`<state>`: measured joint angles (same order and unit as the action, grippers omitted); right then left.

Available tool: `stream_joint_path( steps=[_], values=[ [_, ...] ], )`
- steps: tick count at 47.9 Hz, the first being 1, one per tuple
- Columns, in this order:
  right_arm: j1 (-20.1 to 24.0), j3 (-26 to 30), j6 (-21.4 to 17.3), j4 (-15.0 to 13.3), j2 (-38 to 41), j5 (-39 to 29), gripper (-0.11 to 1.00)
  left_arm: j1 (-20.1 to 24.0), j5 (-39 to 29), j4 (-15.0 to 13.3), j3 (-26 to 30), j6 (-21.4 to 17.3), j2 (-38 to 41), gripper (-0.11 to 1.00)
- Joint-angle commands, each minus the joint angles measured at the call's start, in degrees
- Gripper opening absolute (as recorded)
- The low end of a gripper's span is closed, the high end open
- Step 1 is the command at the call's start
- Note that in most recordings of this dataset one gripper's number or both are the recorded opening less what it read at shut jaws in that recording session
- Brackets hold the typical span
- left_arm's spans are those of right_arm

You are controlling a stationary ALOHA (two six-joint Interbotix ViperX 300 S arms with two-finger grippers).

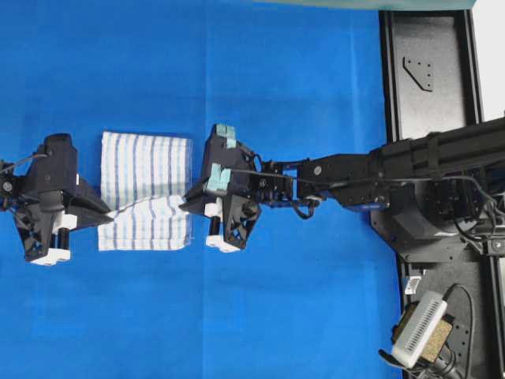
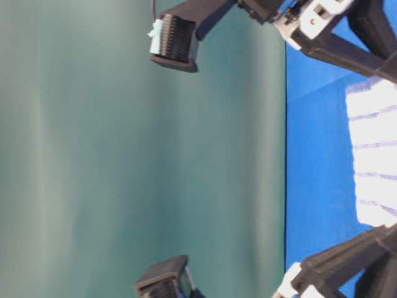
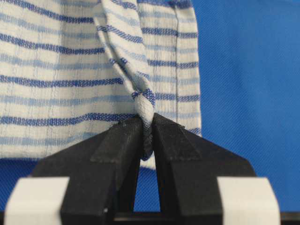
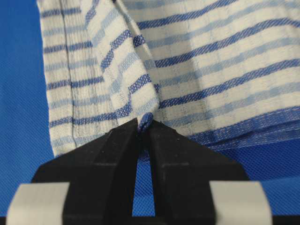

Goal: Fold the blue towel.

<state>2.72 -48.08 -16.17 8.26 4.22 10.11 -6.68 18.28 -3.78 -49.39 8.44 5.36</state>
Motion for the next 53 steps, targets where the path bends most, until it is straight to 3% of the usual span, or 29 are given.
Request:
stream_joint_path(
  steps=[1, 13, 17, 25, 27, 30, 41, 53],
  values=[
    [0.53, 0.79, 0.09, 0.26, 0.00, 1.14, 0.21, -0.18, 0.26, -0.09, 0.53, -0.09, 0.44, 0.06],
    [0.70, 0.88, 0.09, 0.26, 0.26, 0.88, 0.37, -0.18, 0.26, -0.09, 0.79, -0.18, 1.23, 0.10],
    [0.88, 0.97, 0.09, 0.26, 0.09, 0.79, 0.49, -0.18, 0.26, -0.09, 0.70, 0.18, 0.97, 0.25],
    [1.49, 0.79, 0.18, 0.26, -1.67, 0.26, 0.85, -0.26, -1.85, -0.09, 0.18, -0.44, -1.76, 0.70],
    [1.76, 0.53, 0.35, 0.09, -2.99, 0.00, 0.91, -0.26, -2.99, -0.09, 0.09, -0.53, -2.99, 0.77],
    [2.02, 0.18, 0.70, -0.09, -4.83, -0.44, 0.94, -0.18, -5.27, -0.09, 0.00, -0.88, -5.10, 0.77],
    [1.76, -2.46, 2.29, -2.37, -14.06, -2.29, 0.90, -0.18, -12.92, 0.09, -1.58, -3.87, -15.47, 0.73],
    [-0.53, -7.38, 5.27, -3.43, -26.02, -5.27, 0.90, 0.26, -13.71, 0.18, -8.00, -5.80, -29.62, 0.72]
  ],
)
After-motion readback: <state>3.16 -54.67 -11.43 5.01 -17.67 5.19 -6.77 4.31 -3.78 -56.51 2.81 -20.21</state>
